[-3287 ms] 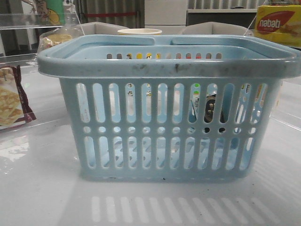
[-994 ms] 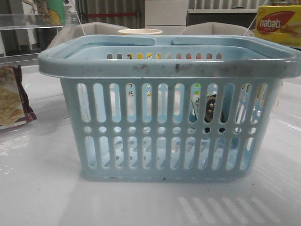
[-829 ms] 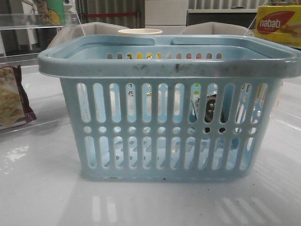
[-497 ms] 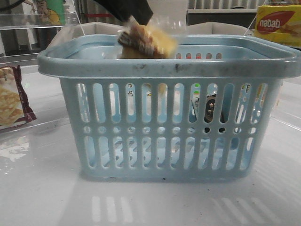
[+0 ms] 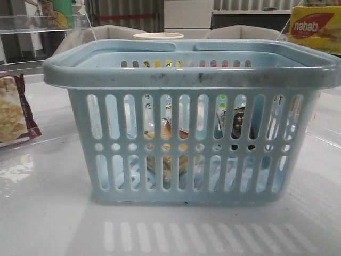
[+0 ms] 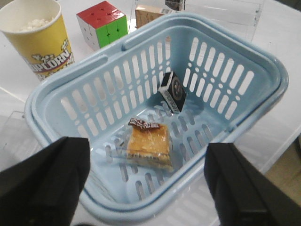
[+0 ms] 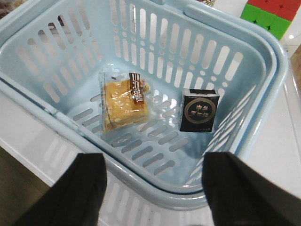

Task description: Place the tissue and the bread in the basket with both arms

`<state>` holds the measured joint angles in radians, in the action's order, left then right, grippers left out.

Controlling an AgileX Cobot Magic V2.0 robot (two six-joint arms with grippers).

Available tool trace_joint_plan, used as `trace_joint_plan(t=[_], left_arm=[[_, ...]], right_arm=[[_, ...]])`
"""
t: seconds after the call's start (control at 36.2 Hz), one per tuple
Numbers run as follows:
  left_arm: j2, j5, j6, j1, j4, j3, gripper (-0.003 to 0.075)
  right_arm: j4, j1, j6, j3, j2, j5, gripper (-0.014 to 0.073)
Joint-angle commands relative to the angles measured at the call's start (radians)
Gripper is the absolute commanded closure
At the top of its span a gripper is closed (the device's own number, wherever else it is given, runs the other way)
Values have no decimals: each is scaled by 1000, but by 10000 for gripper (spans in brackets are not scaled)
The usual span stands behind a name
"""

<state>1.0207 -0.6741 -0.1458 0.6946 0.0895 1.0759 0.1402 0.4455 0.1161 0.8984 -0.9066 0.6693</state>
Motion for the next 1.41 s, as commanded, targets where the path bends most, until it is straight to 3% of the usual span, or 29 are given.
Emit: trace_joint_plan(t=[0.0,0.36,0.55,0.8,0.94,1.13,1.19,1.38], left_arm=[[-111,45,53,5,0,-59,162],[-436,-78,176,5,-113,-300,162],[-453,-74,176,5,-131,-323,162],[-453,-70,173,5,-135,-325,163],[-451,-70,168,5,-149,-325,272],[-451,-70,168,5,-151,-325,575],[-451,-71,168,5,-151,-325,629],[-451,-70,168,5,-151,-325,629]], right_arm=[[-3,1,7,28,8,-68,52],[-14,1,7,28,8,-45,52],[-62,1,7,6,55,40,52],[-62,0,-39,-200,294,97,70],[-65,0,-63,-289,364,96,256],[-65,0,-63,-320,364,74,552],[-65,0,-63,-320,364,70,562],[-65,0,-63,-320,364,96,564]])
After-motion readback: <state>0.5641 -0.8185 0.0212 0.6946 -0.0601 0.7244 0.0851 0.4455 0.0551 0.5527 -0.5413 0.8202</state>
